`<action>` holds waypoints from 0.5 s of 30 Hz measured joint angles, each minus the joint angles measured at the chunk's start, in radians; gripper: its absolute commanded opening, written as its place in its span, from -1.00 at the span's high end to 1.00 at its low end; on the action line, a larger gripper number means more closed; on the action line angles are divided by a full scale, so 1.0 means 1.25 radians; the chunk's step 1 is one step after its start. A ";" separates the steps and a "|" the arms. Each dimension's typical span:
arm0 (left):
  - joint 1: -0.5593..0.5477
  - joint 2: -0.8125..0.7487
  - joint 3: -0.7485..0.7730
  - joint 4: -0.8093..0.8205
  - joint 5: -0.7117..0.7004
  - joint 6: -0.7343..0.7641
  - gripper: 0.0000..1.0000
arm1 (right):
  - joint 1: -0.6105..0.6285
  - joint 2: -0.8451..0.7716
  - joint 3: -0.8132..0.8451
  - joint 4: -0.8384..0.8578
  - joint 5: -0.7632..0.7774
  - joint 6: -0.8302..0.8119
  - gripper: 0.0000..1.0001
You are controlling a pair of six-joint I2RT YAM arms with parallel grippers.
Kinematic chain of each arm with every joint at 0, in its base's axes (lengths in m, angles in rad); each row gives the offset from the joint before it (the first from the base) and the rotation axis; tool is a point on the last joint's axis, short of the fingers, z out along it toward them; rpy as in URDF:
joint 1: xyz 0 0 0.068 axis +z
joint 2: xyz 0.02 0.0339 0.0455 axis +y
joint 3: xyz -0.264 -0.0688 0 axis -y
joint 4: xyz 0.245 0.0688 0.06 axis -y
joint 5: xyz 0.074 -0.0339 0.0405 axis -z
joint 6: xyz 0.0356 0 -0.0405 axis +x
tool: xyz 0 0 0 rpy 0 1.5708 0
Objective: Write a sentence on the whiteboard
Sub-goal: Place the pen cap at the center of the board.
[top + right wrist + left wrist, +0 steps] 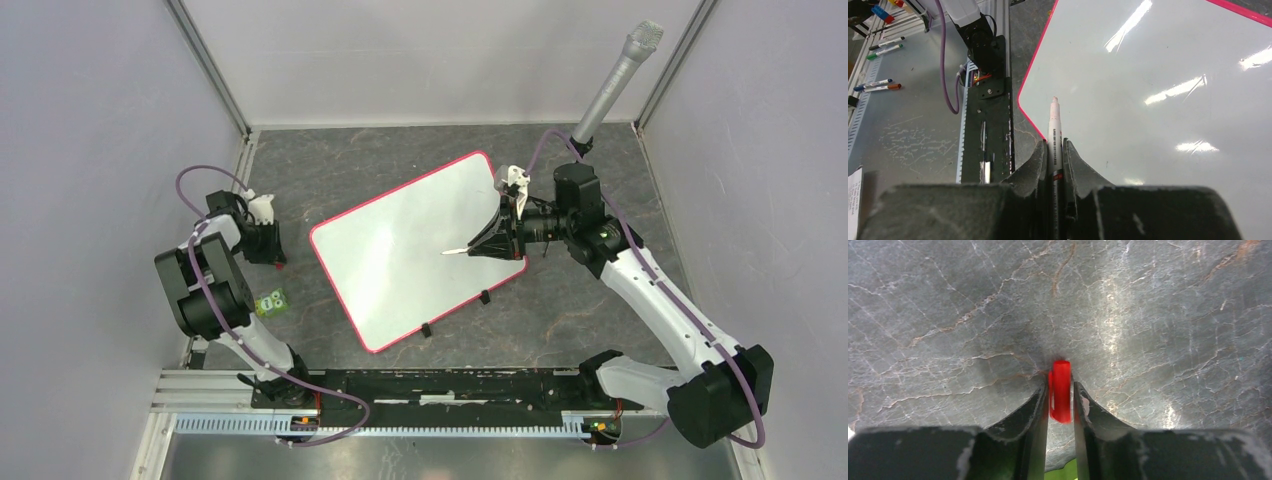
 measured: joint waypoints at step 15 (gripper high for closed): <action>-0.002 -0.029 -0.029 0.012 0.006 0.018 -0.18 | 0.003 0.017 0.015 -0.017 0.001 -0.007 1.00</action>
